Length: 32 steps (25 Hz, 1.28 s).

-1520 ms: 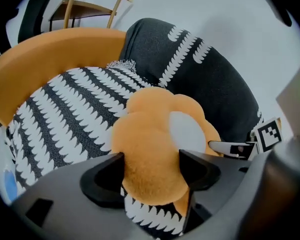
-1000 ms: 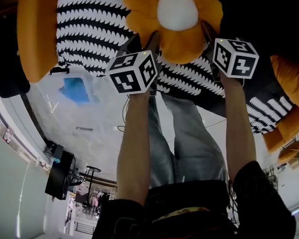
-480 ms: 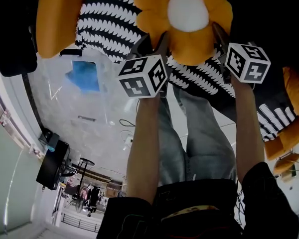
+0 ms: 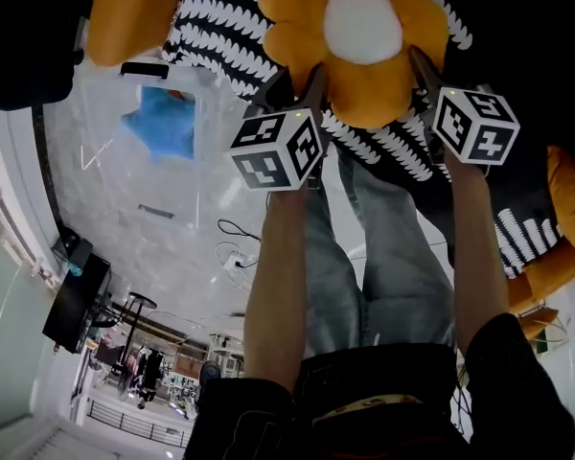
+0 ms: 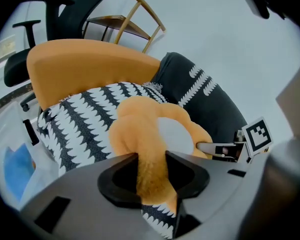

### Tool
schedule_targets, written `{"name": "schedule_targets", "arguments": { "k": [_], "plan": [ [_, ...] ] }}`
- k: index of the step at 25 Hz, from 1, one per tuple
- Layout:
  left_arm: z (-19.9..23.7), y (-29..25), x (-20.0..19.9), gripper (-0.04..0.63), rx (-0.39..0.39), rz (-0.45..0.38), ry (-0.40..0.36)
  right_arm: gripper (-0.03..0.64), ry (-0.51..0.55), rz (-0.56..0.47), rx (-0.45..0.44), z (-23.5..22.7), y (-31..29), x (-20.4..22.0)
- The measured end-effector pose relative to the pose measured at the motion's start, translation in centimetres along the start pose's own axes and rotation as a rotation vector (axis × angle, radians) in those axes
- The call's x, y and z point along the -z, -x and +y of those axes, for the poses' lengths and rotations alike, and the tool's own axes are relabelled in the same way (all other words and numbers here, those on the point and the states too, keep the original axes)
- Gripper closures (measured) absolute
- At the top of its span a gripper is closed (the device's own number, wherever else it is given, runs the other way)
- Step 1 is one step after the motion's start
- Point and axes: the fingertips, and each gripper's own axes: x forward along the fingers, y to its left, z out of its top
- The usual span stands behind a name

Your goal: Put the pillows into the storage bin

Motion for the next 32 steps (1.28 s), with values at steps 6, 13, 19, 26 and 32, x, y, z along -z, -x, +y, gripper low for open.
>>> {"name": "schedule_targets", "arguments": {
  "k": [6, 13, 19, 26, 32],
  "plan": [
    [0.7, 0.9, 0.0, 0.459, -0.024, -0.039, 0.044, 0.523, 0.042, 0.001, -0.032, 1.1, -0.4, -0.9],
    [1.7, 2.4, 1.0, 0.459, -0.067, -0.081, 0.118, 0.523, 0.119, 0.033, -0.081, 2.9, -0.9, -1.2],
    [6.4, 6.4, 3.5, 0.459, -0.094, -0.116, 0.182, 0.523, 0.184, 0.066, -0.118, 8.9, -2.1, 0.7],
    [13.8, 11.7, 6.1, 0.457, -0.132, -0.164, 0.267, 0.523, 0.272, 0.104, -0.164, 17.8, -4.9, 2.9],
    [18.5, 15.3, 7.8, 0.457, -0.165, -0.201, 0.335, 0.523, 0.34, 0.133, -0.204, 23.8, -6.6, 4.1]
  ]
}}
